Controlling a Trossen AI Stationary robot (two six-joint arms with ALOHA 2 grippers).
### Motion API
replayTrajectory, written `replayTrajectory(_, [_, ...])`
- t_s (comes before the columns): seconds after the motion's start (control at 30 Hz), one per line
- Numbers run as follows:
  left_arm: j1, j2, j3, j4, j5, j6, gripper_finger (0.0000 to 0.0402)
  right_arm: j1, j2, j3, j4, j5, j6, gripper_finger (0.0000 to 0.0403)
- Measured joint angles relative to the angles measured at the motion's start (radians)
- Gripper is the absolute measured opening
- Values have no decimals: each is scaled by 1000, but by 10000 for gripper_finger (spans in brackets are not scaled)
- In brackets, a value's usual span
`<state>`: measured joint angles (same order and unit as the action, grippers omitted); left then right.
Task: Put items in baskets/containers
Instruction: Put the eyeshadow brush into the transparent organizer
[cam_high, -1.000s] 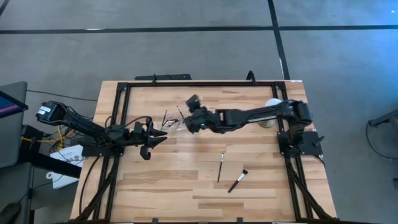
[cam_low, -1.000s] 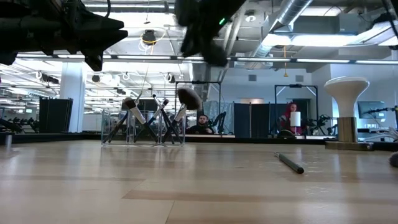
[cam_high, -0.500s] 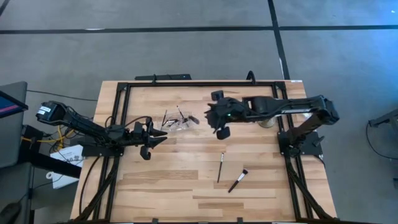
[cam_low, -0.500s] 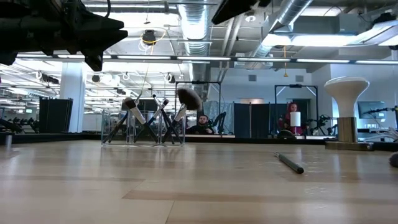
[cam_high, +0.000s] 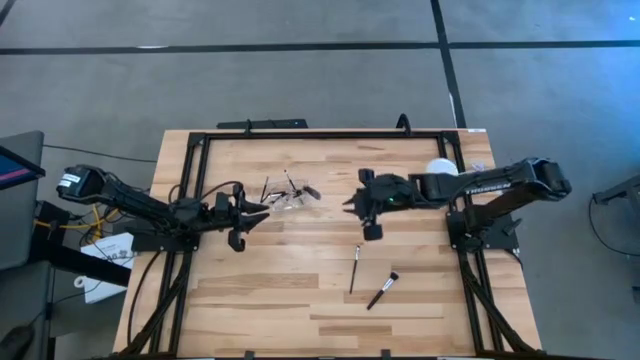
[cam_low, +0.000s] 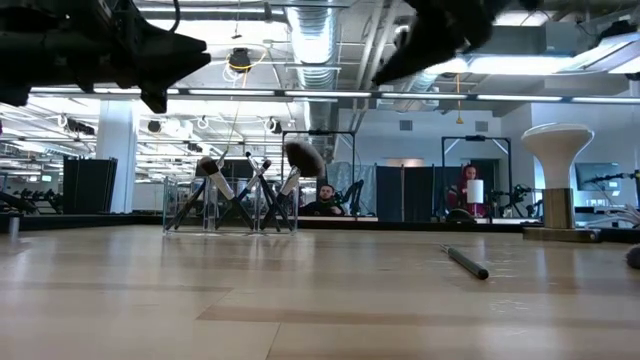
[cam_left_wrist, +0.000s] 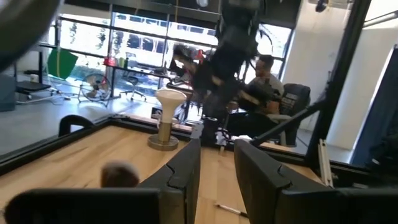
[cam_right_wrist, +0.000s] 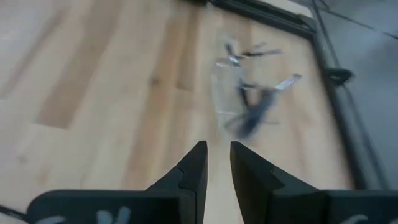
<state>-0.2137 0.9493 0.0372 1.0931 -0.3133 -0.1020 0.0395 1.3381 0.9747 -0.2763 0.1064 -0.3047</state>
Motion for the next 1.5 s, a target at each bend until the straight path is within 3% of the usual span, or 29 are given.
replayTrajectory(0.2, [30, 0, 0, 1, 0, 0, 95, 11, -76, -282, 325, -65, 158, 61])
replayTrajectory(0.37, [49, 0, 0, 0, 0, 0, 95, 49, -74, -411, 505, -63, 316, 61])
replayTrajectory(0.77, [51, 0, 0, -2, 0, -7, 95, 119, -29, -441, 448, -58, 747, 61])
replayTrajectory(0.97, [51, 0, 0, -3, 0, -7, 95, 126, 11, -442, 431, -55, 812, 61])
replayTrajectory(1.23, [51, 0, 0, -9, 0, -7, 95, 91, 110, -442, 414, -56, 1047, 62])
replayTrajectory(1.5, [51, 0, 0, -12, 0, -7, 95, 91, 180, -440, 381, -77, 1206, 86])
